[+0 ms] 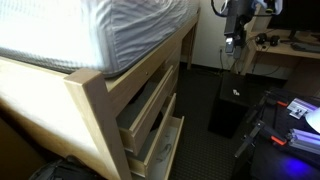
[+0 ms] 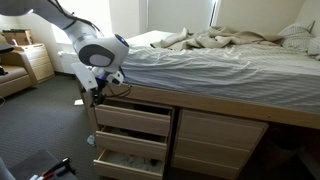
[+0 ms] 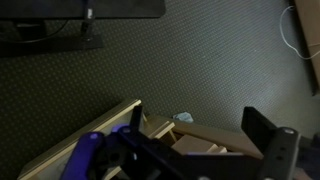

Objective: Open the top drawer of the bed

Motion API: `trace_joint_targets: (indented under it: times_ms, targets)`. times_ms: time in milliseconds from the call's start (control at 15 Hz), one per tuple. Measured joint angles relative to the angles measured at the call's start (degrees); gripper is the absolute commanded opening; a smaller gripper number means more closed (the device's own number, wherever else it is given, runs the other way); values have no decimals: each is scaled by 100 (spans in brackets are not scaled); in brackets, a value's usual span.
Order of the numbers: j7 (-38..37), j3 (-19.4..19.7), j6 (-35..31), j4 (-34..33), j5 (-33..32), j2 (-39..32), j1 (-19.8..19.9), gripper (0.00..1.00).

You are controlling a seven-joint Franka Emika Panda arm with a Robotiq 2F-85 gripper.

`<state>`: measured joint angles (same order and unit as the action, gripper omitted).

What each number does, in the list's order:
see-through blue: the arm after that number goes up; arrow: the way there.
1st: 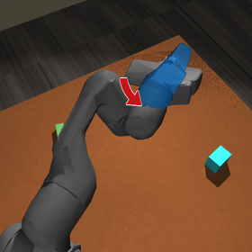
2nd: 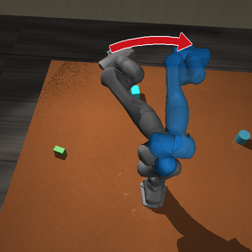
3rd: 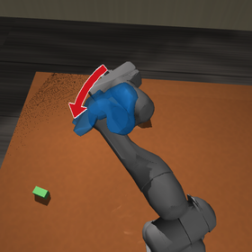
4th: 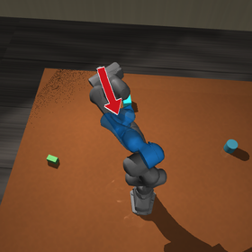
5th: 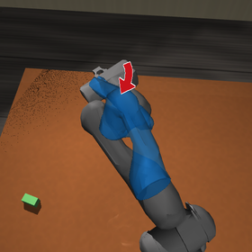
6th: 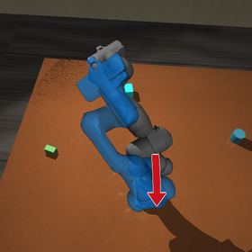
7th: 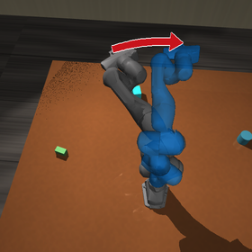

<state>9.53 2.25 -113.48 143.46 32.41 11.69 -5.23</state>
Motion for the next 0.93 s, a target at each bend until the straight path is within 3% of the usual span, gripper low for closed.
trace_joint_targets:
  times_ms: [400, 600, 867, 933]
  targets:
    - [-210, -40, -206, -32, 270, -212, 1, 100]
    - [-251, -99, -1326, -37, 1254, -921, -15, 100]
    - [-247, -461, -2989, -308, 2656, -2308, -46, 100]
    - [-248, -529, -3152, -424, 2834, -2571, -49, 100]
